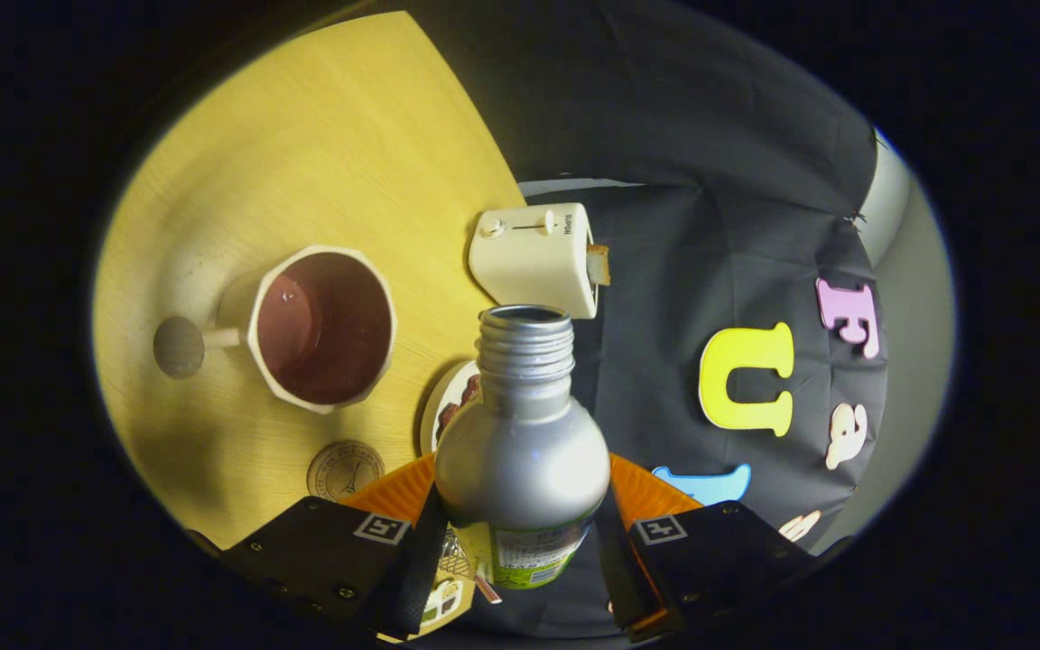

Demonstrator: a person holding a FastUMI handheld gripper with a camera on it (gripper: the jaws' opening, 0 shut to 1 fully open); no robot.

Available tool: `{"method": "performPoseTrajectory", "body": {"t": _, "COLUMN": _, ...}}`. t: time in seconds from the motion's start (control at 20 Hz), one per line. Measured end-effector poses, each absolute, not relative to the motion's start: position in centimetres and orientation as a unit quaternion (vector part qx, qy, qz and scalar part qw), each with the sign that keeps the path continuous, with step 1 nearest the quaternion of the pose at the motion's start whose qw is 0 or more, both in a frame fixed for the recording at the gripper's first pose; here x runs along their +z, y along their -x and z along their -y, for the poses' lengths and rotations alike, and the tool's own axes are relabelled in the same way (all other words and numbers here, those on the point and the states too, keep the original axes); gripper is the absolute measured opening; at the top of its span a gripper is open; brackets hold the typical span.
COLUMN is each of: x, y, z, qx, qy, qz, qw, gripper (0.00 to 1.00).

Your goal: Take the bottle from table, then pour the juice into the cup, finally place the bottle on the coaster

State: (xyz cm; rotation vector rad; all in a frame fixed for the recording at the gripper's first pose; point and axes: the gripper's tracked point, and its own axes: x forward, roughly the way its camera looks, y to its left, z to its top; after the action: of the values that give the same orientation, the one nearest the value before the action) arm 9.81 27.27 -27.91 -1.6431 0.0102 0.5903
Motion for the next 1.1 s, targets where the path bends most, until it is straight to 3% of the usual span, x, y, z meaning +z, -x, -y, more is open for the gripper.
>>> {"method": "performPoseTrajectory", "body": {"t": 0.45, "x": -24.2, "y": -10.3, "z": -26.8, "qx": 0.247, "qy": 0.529, "qz": -0.01, "qw": 0.812, "gripper": 0.76}}
{"method": "performPoseTrajectory", "body": {"t": 0.85, "x": -20.4, "y": -11.4, "z": -24.9, "qx": 0.224, "qy": 0.396, "qz": 0.003, "qw": 0.89, "gripper": 0.75}}
{"method": "performPoseTrajectory", "body": {"t": 1.1, "x": -20.1, "y": -12.4, "z": -23.4, "qx": 0.222, "qy": 0.214, "qz": -0.075, "qw": 0.948, "gripper": 0.75}}
